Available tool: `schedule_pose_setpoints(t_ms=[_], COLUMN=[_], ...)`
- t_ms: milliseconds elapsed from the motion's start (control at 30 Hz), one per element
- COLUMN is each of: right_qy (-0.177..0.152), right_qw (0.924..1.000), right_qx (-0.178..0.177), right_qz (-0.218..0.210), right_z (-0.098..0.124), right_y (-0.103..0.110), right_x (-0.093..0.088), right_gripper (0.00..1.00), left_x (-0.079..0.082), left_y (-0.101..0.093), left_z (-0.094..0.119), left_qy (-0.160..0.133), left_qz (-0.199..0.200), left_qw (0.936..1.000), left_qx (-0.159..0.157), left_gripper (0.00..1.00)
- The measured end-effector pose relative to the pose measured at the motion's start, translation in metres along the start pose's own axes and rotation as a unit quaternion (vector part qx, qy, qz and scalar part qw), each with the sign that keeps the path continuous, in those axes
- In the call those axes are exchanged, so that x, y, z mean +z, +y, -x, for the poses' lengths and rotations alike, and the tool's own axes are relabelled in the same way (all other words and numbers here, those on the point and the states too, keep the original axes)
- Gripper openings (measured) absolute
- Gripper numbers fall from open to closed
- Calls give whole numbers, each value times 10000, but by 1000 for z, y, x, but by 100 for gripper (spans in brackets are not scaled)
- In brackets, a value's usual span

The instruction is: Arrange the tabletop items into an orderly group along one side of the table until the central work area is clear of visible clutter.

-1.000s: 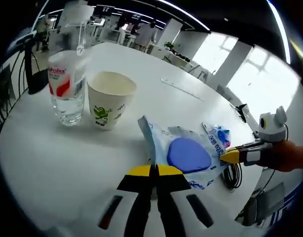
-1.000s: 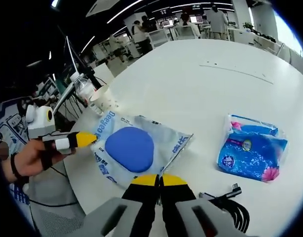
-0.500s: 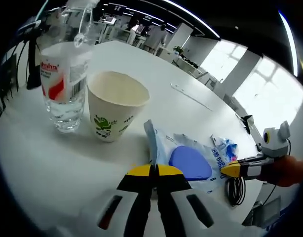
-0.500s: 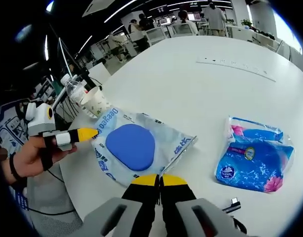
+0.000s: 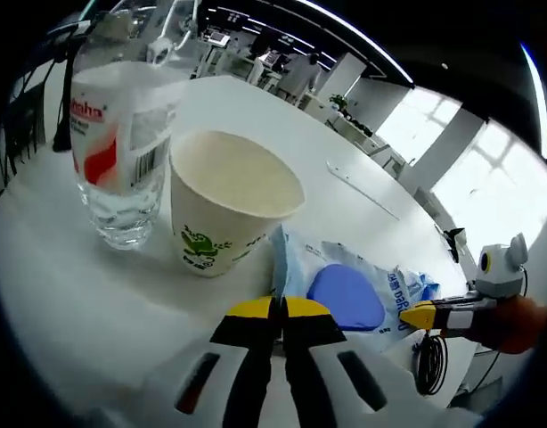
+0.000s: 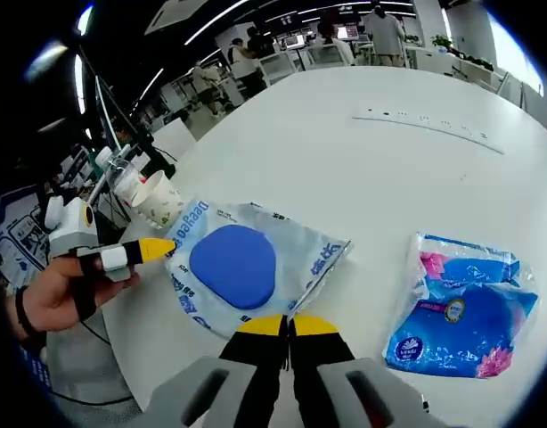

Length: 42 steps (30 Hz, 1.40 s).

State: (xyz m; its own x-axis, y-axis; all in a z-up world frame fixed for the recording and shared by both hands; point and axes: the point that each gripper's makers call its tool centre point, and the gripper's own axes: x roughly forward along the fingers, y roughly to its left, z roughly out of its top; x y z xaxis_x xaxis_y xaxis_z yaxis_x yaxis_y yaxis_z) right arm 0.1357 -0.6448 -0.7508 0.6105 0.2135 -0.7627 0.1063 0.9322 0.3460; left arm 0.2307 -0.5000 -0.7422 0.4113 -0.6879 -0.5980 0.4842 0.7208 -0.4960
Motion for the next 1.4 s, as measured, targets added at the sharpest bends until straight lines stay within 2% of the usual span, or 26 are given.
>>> schedule_pose_setpoints(t_ms=[167,367,467,567,767,800,967,1033,1200,1267,1367,1400], right_qy=[8,42,97,108,38,23,7,-63,-252,-269,-284,-306], right_qw=[10000,9997,9994,9993,9991,9990,9985,9982,9978,9978,9979,9979], right_qx=[-61,-217,-297,-338,-409,-432,-499,-562,-604,-588,-579,-562], right_qz=[-21,81,124,109,64,69,219,186,99,115,92,67], right_z=[1,-2,-1,6,14,21,32,39,47,50,55,58], right_y=[1,-5,-6,-6,-12,-9,-5,-1,-9,-11,-14,-14], right_x=[-2,-5,-11,-17,-16,-19,-22,-21,-18,-21,-25,-26], right_gripper=[0,9,14,14,18,18,17,17,17,18,20,20], left_x=[-3,-4,-5,-6,-9,-10,-23,-25,-34,-29,-30,-28], left_y=[3,14,20,27,33,32,28,32,32,36,29,27], left_z=[0,6,18,26,42,45,57,61,77,75,90,95], left_qy=[-31,-41,-41,-77,-149,-161,-126,-136,-149,-113,-126,-150], left_qz=[63,50,53,104,-2,-30,-233,-223,-283,-403,-598,-796], left_qw=[10000,10000,9999,9999,9999,9998,9996,9997,9995,9991,9981,9967], left_qx=[63,76,86,115,76,58,-15,-4,18,24,-15,-29], left_gripper=[2,14,16,21,21,21,21,21,21,22,24,25])
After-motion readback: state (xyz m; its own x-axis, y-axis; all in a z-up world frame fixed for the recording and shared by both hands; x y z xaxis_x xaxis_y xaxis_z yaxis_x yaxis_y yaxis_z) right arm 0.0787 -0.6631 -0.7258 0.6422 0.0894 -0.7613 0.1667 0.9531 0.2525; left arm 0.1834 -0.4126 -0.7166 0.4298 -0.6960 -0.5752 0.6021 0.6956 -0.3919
